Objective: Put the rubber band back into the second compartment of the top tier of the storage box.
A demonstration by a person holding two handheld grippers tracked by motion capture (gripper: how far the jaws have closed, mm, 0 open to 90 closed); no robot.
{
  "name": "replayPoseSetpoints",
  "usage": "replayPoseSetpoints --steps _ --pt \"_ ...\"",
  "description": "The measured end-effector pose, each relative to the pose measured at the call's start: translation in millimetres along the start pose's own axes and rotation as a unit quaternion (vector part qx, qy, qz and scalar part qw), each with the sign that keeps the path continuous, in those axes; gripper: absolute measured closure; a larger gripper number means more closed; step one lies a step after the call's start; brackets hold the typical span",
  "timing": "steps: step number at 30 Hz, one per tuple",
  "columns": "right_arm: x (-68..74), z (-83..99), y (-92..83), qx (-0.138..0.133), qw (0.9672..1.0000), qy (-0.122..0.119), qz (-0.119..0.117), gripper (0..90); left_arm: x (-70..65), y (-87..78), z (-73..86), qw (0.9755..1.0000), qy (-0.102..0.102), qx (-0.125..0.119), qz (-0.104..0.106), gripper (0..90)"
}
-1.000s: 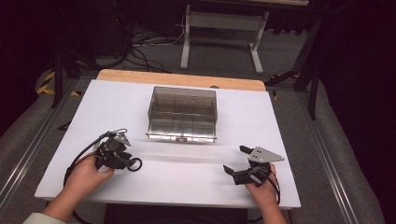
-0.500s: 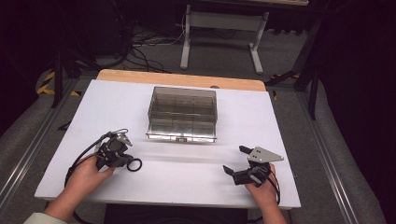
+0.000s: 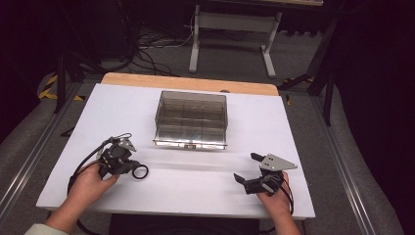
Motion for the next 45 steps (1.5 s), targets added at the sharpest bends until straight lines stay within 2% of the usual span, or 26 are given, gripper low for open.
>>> replayPoseSetpoints --steps 1,2,7,10,11,16,21,23,24,26,27,35,45 --pt "0.2 0.2 0.3 0.001 1.0000 -0.002 -0.001 2.7 -0.1 -3.2 -1.8 0.9999 -0.003 -0.016 0.002 87.4" --pt "0.2 0.2 0.3 0.001 1.0000 -0.002 -0.001 2.7 -0.1 -3.2 -1.8 0.9999 -0.003 -0.016 0.002 87.5" --pt "0.4 0.0 0.2 0.000 1.0000 -0.001 -0.001 2.7 1.9 -11.8 -3.9 0.9990 -0.015 -0.043 -0.001 87.4" --pt "0.1 0.2 0.3 0.001 1.0000 -0.003 0.000 2.7 3.0 -16.2 -5.9 0.9980 -0.015 -0.061 -0.001 87.5" --pt "0.1 0.3 0.4 0.002 1.0000 -0.003 0.001 2.8 2.4 -17.9 -6.0 0.9978 -0.020 -0.063 0.000 87.4" --pt "-0.2 0.4 0.5 0.002 1.0000 -0.002 0.002 2.8 2.4 -22.2 -7.7 0.9974 -0.020 -0.070 -0.002 87.4" --pt "-0.5 0.4 0.5 0.002 1.0000 -0.002 0.004 2.8 4.5 -26.9 -10.0 0.9969 -0.011 -0.077 -0.003 87.2" --pt "-0.9 0.5 0.5 0.003 1.0000 -0.002 0.007 2.8 3.7 -28.4 -11.6 0.9966 -0.015 -0.081 0.001 87.1" --pt "-0.9 0.5 0.5 0.003 1.0000 -0.002 0.007 2.8 4.7 -29.5 -12.2 0.9968 -0.010 -0.080 -0.004 87.1" --pt "-0.9 0.4 0.3 0.002 1.0000 -0.002 0.007 2.8 3.4 -31.0 -13.3 0.9964 -0.018 -0.083 -0.002 87.1" --pt "-1.1 0.5 0.2 0.003 1.0000 -0.003 0.007 2.8 3.8 -32.2 -14.1 0.9963 -0.013 -0.084 -0.002 87.1" --pt "-1.0 0.5 0.3 0.003 1.0000 -0.003 0.007 2.8 1.9 -44.1 -22.1 0.9937 -0.013 -0.111 -0.001 87.1" --pt "-0.7 0.3 -0.1 0.001 1.0000 -0.002 0.006 2.7 3.0 -49.0 -26.0 0.9925 -0.013 -0.122 -0.008 87.1"
Point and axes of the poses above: each handheld gripper's, and its own axes: y roughly forward along the jaws, z roughly out of its underside, x roughly to its left, the point moved 6 cm from there along y, roughly forward along the jaws, and after that the axes turned 4 degrees about -x, right-handed, at the moved point
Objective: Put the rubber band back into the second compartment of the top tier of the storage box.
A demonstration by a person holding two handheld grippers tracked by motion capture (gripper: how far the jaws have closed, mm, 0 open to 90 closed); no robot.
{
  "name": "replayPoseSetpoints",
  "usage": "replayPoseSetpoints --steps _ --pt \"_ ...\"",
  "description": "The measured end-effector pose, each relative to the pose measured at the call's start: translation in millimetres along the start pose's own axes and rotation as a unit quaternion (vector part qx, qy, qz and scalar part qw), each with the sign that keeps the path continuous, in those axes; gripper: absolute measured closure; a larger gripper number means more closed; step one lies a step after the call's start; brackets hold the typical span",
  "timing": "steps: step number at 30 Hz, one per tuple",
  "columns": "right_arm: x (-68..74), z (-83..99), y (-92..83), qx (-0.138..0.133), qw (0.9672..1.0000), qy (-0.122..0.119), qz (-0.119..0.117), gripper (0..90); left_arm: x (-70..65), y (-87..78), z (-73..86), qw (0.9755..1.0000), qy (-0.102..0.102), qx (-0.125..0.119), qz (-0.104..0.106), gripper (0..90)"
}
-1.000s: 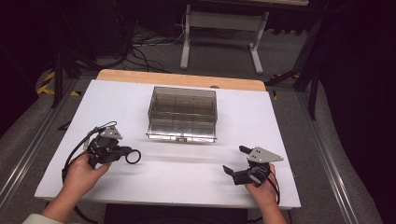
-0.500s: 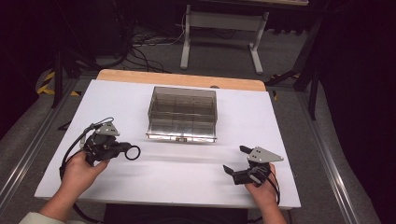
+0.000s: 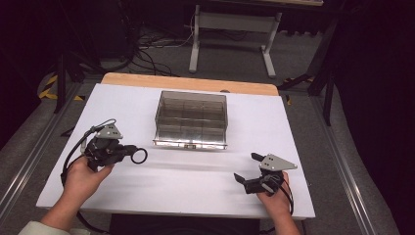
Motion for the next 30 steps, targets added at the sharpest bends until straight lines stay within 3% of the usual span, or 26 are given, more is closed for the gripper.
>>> replayPoseSetpoints --steps 30 --pt "1.0 0.0 0.4 0.001 1.0000 -0.003 -0.001 2.7 -9.6 -4.8 -46.3 0.9990 0.014 -0.039 0.015 87.1"
Point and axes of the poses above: each handheld gripper's, and its own axes: y roughly forward along the jaws, z roughly out of its underside, x roughly to its left, the point moved 6 cm from there along y, roughly forward along the jaws, and after that the axes turned 4 degrees about -x, right-handed, at the moved point
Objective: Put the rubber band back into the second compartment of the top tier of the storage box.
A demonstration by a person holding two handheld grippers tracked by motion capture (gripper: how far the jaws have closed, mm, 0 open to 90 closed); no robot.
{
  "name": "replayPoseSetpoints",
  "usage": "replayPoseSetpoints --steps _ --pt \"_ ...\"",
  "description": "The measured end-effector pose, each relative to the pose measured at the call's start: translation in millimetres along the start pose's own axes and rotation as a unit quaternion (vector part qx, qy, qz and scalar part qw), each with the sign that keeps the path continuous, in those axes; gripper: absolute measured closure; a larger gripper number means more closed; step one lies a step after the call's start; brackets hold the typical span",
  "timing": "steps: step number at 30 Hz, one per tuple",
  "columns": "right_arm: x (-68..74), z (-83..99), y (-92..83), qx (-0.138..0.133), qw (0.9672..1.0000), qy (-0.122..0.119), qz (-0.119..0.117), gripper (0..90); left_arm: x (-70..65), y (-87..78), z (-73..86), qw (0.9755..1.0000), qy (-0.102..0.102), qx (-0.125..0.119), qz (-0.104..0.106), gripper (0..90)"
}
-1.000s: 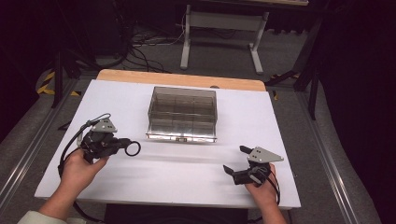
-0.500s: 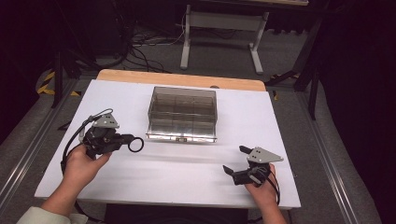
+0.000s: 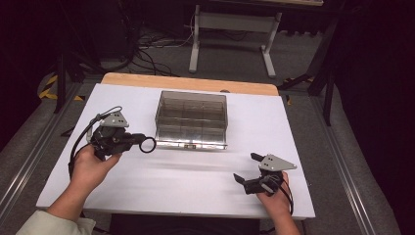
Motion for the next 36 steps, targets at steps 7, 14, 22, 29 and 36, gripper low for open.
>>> replayPoseSetpoints --steps 7,14,22,29,36 --pt "0.0 0.0 -0.1 0.000 1.0000 -0.002 -0.001 2.7 -2.5 5.9 -9.9 1.0000 0.007 -0.006 0.004 87.1" --pt "0.4 -0.2 -0.1 -0.001 1.0000 -0.001 -0.002 2.7 -8.5 15.5 -22.1 0.9998 0.017 -0.008 0.008 87.1" --pt "0.6 -0.2 -0.1 -0.001 1.0000 -0.001 -0.003 2.7 -15.0 26.6 -34.4 0.9995 0.026 -0.010 0.013 87.2" --pt "0.9 -0.3 -0.2 -0.001 1.0000 0.000 -0.004 2.8 -19.4 37.2 -43.4 0.9993 0.033 -0.009 0.016 87.1" --pt "0.8 -0.2 0.0 -0.001 1.0000 -0.001 -0.004 2.7 -23.1 50.5 -51.5 0.9991 0.038 -0.004 0.020 87.1"
Point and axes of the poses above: each handheld gripper's, and its own axes: y roughly forward along the jaws, z roughly out of its underside, x roughly to its left, the point moved 6 cm from there along y, roughly forward along the jaws, and after that the axes turned 4 degrees about -x, right-handed, at the moved point
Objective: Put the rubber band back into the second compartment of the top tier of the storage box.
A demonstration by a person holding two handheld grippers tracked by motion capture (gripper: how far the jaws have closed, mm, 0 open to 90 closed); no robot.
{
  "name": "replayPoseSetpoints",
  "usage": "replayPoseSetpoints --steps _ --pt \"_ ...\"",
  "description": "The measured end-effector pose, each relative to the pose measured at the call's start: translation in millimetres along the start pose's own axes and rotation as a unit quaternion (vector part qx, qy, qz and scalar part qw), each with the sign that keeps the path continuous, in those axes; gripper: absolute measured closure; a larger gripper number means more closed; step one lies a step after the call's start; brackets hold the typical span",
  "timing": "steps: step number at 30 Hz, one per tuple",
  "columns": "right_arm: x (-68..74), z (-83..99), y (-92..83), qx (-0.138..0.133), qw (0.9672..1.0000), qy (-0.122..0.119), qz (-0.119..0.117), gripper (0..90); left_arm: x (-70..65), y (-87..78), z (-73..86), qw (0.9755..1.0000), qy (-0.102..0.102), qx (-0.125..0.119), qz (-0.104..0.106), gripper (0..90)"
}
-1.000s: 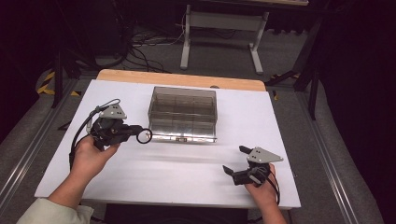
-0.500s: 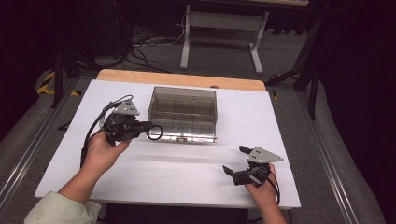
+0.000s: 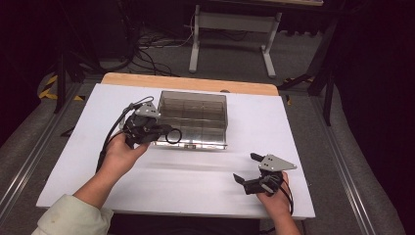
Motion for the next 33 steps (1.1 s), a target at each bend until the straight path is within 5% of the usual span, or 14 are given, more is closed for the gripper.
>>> replayPoseSetpoints --steps 33 --pt "0.9 -0.2 0.2 -0.001 1.0000 -0.002 -0.005 2.8 -0.4 46.8 -17.8 0.9999 -0.012 0.006 -0.004 87.0"
Point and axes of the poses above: each handheld gripper's, and its own axes: y roughly forward along the jaws, z roughly out of its underside, x roughly to its left, the point moved 6 cm from there along y, roughly forward along the jaws, and after that the axes turned 4 degrees about -x, right-handed, at the moved point
